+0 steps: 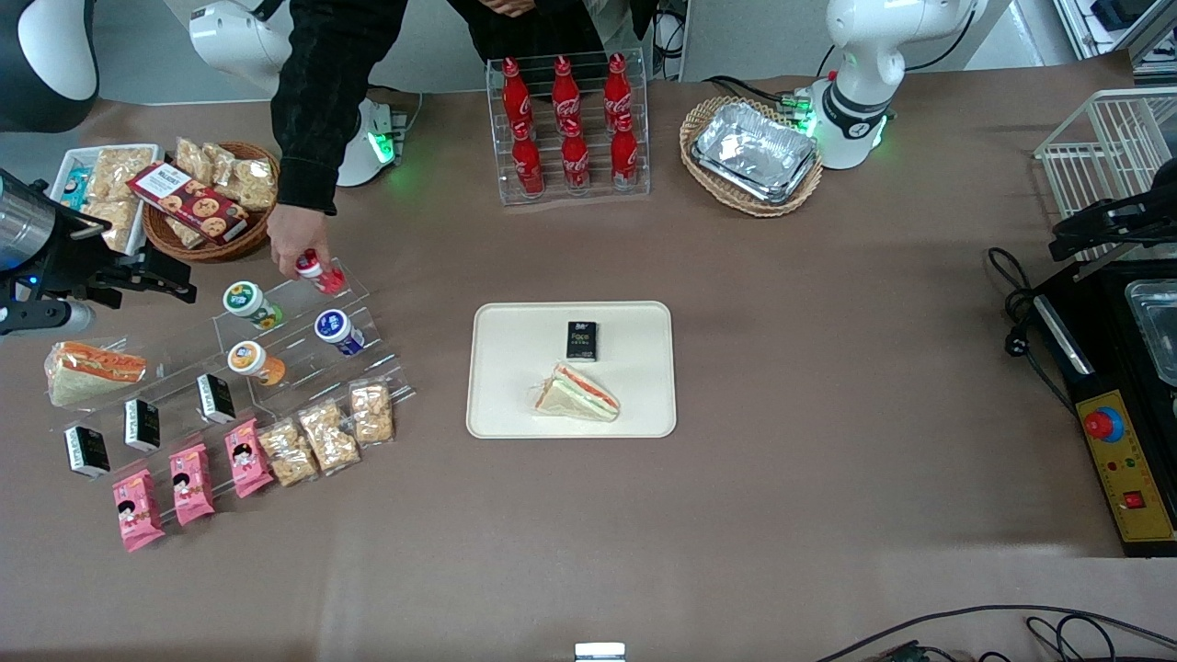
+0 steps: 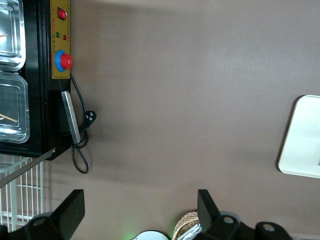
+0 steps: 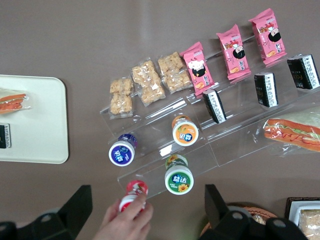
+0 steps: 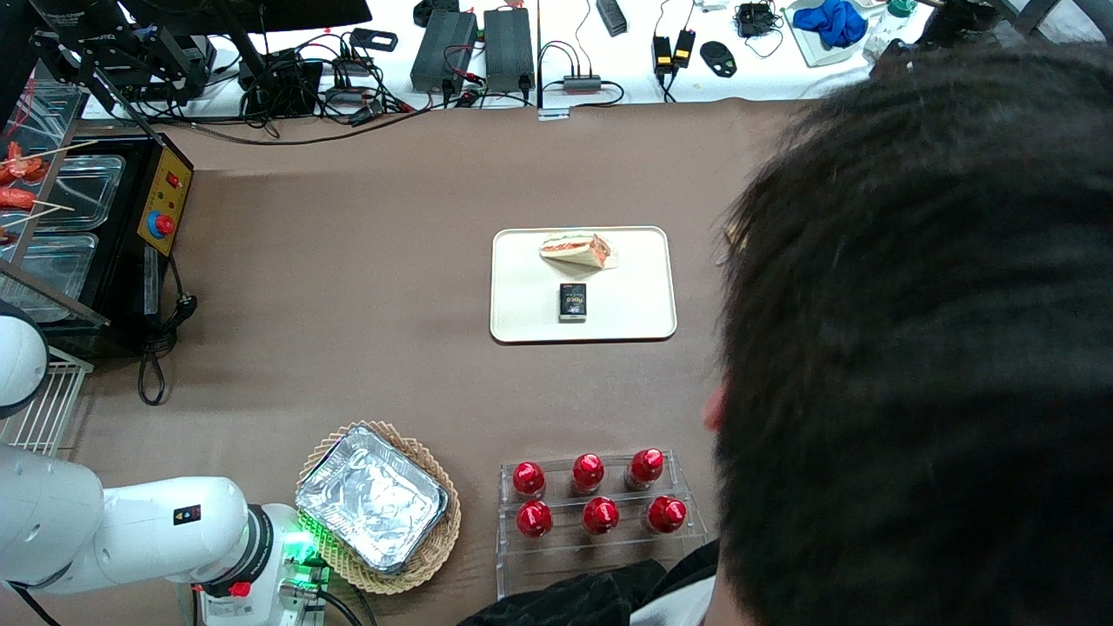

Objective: Place green gum on tray
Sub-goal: 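Move the right gripper from rest toward the acrylic gum rack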

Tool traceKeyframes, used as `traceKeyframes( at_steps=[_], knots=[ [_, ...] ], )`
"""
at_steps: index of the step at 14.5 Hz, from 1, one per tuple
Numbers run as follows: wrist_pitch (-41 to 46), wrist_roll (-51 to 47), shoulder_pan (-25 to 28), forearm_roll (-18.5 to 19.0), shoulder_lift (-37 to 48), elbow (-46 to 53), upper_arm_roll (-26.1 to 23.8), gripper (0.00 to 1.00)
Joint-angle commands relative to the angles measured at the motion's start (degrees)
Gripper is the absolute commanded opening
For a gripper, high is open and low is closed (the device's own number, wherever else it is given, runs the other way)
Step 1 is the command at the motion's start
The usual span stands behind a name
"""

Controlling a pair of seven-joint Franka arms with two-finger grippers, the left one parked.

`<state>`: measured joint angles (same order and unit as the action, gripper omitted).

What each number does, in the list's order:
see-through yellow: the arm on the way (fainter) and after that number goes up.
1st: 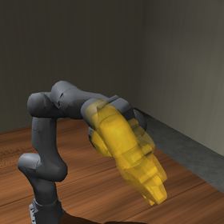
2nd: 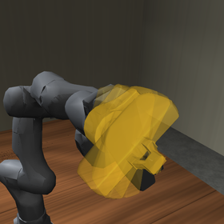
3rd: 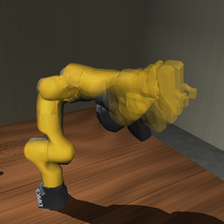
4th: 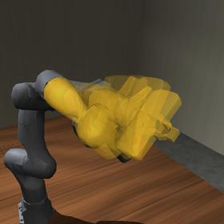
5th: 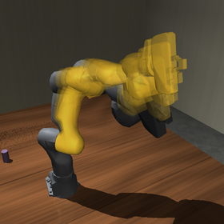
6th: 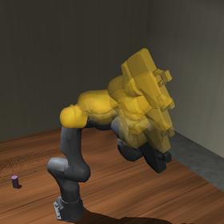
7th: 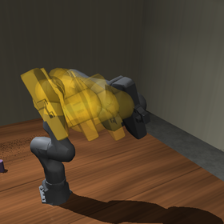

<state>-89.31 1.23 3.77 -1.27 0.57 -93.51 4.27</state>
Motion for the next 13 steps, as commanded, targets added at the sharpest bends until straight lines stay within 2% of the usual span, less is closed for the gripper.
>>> traceKeyframes(
  at_steps=[1, 13],
  knots=[
    [0.72, 0.62, -0.17, -0.32, -0.13, 1.05, -0.05, 1.00],
    [1.07, 2.19, -0.43, -0.49, 0.40, 1.14, 0.65, 1.00]
  ],
)
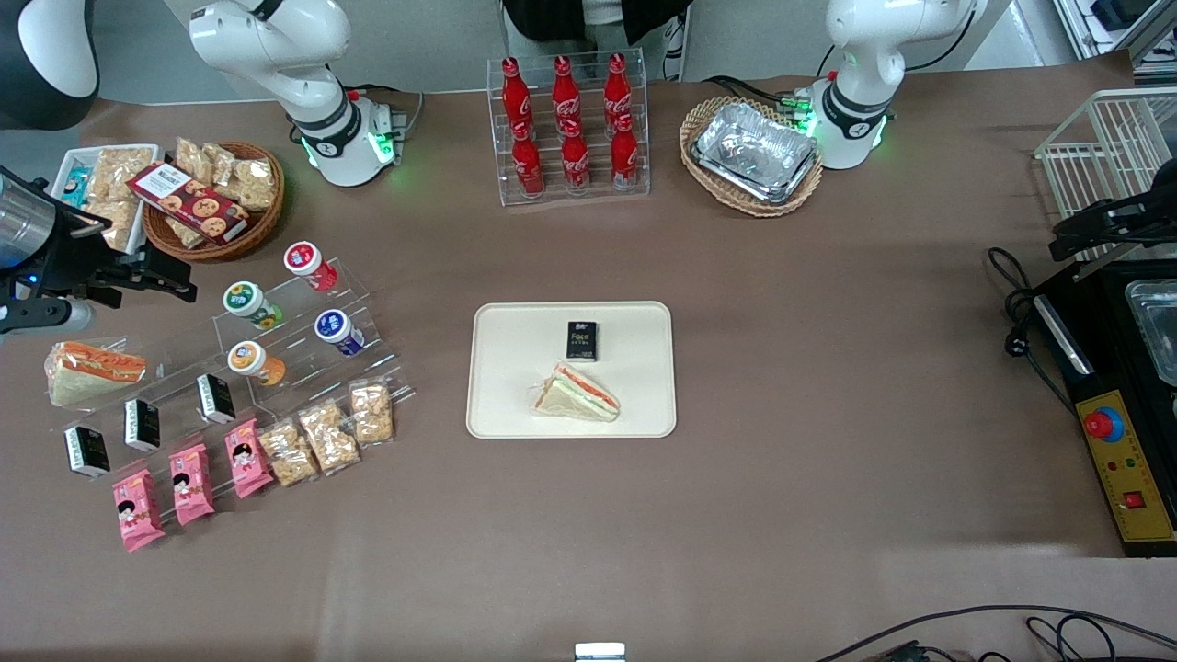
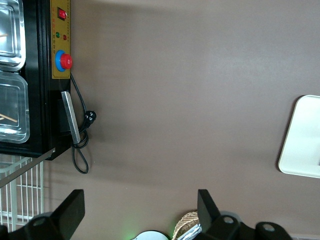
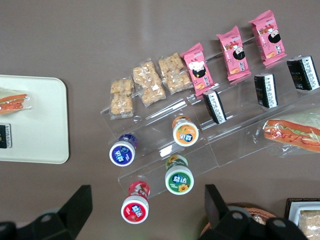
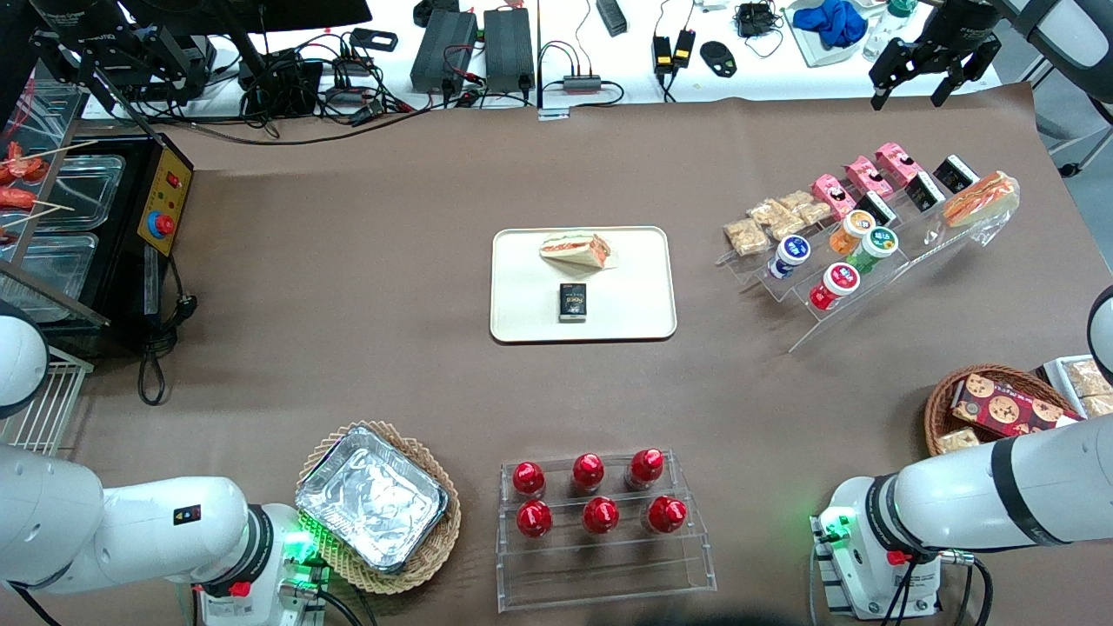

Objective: Place green gum on tray
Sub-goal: 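Move the right gripper from rest toward the acrylic gum rack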

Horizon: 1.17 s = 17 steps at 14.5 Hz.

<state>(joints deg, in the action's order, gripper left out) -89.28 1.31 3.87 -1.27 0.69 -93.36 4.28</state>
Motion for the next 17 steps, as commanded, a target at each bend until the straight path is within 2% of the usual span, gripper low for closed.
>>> traceKeyframes(
  at_steps=[1, 6, 12, 17],
  knots=[
    [1.04, 3.08, -0.70, -0.49, 0.72, 0.81, 0.72, 1.00],
    [0.51, 3.44, -1.67, 0.04, 5.62, -4.00, 0.99, 1.00],
    [-7.03, 3.53, -2.37, 0.83, 24.07, -26.23, 1.60, 1.00],
    [-7.75, 3.53, -2.46, 1.53, 25.42, -28.45, 1.60, 1.00]
  ],
)
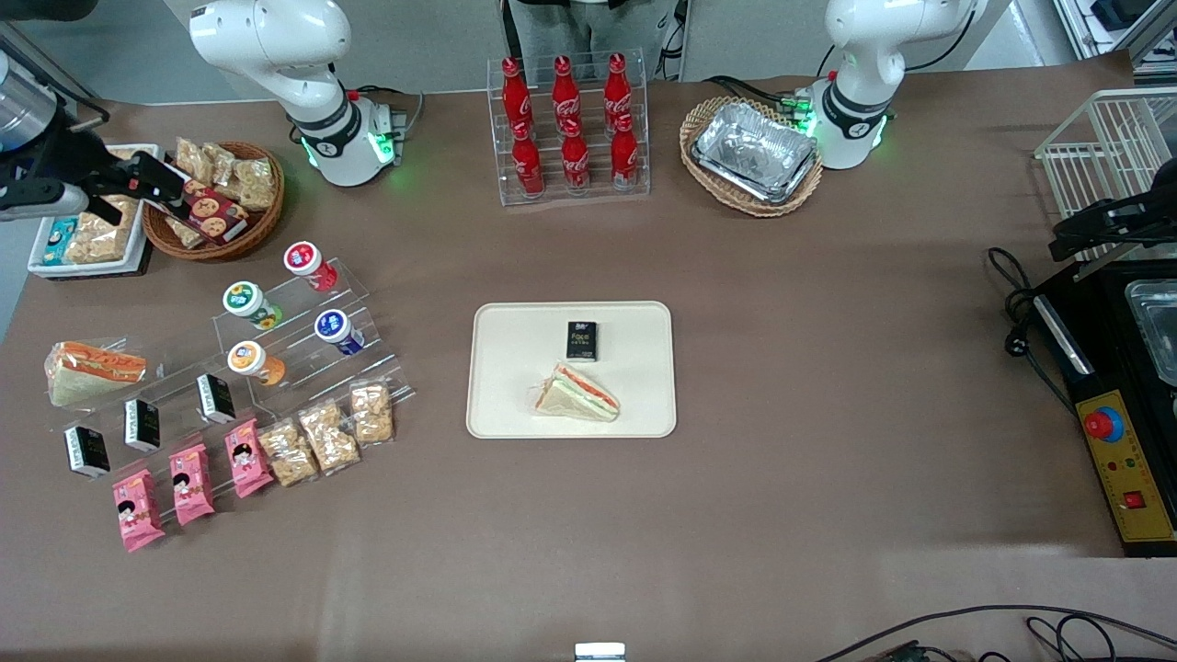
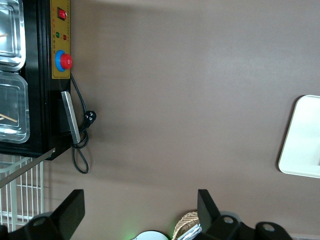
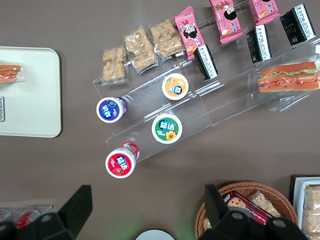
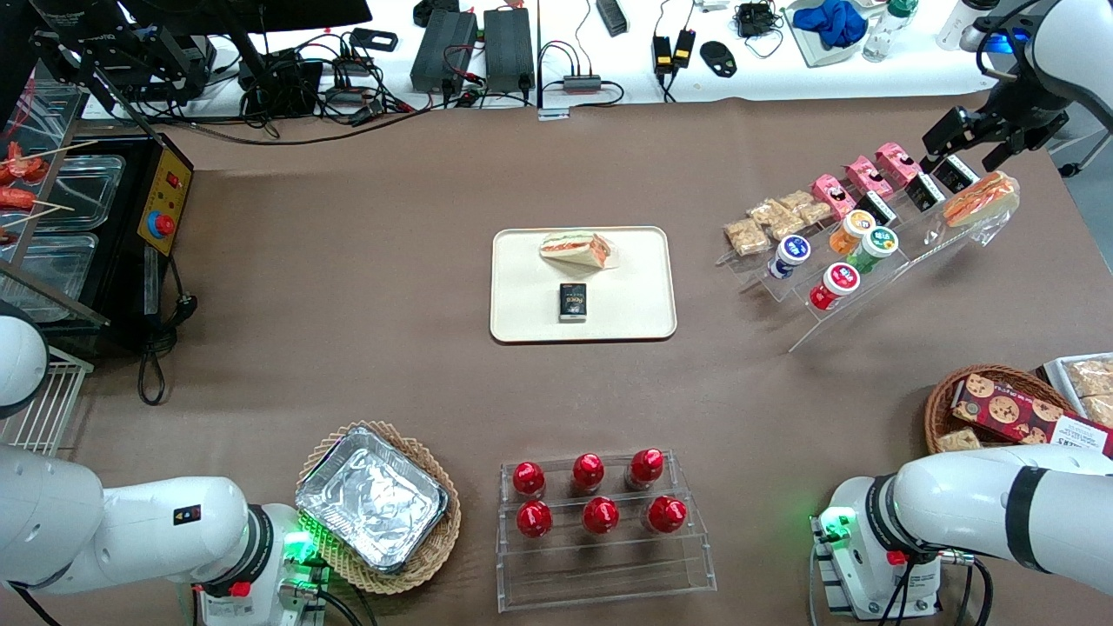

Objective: Place green gum on tray
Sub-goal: 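Lower the right gripper onto the green gum bottle and close it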

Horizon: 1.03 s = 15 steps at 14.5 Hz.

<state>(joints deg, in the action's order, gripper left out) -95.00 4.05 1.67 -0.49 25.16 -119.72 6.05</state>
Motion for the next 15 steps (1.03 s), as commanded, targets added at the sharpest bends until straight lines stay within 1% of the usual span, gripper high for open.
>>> traceKeyframes(
  at_steps=[1, 4, 6, 9, 12, 15],
  knots=[
    [-2.30, 0.78, -0.26, 0.67, 0.68, -2.09, -0.16, 1.00],
    [-5.01, 0.78, -0.26, 0.76, -0.46, -4.28, -0.16, 1.00],
    [-9.05, 0.78, -0.26, 0.76, -1.95, -7.27, -0.16, 1.00],
    [-14.76, 0.78, 0.00, 3.03, -5.90, -9.82, -0.16, 1.00],
    [-22.67, 0.78, -0.17, 3.22, -7.58, -15.17, -0.16, 1.00],
    [-28.21, 0.78, -0.17, 3.22, -10.12, -18.00, -0.16, 1.00]
  ],
)
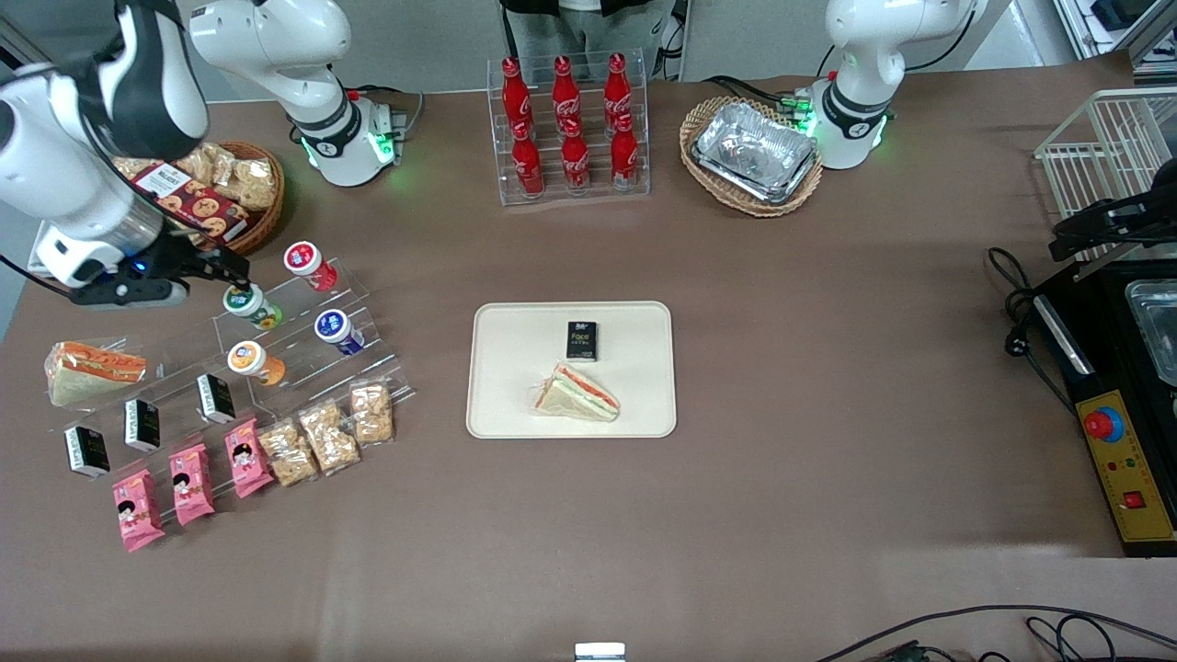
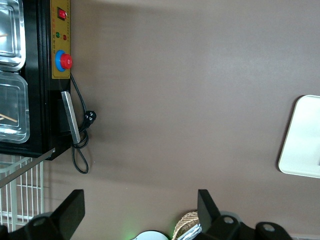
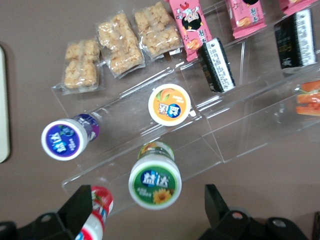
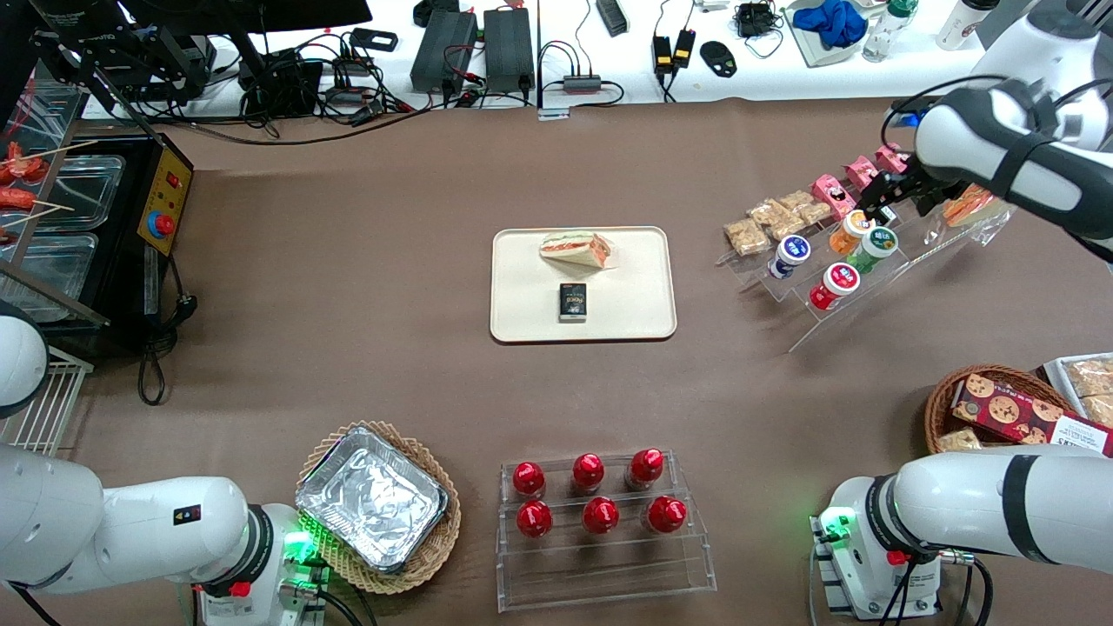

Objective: Place green gum on tray
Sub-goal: 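Lower the right gripper onto the green gum bottle and close it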

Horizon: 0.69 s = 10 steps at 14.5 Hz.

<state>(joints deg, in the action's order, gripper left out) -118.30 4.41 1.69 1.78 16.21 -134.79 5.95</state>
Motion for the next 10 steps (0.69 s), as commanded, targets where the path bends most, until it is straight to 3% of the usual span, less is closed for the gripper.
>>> traceKeyframes(
  at_steps=[1, 10],
  knots=[
    [-5.71, 0.42, -0.28, 0.94, -2.14, -3.03, 0.03, 1.00],
    [-8.00, 0.33, -0.37, 0.94, -4.61, -4.34, 0.03, 0.99]
  ],
)
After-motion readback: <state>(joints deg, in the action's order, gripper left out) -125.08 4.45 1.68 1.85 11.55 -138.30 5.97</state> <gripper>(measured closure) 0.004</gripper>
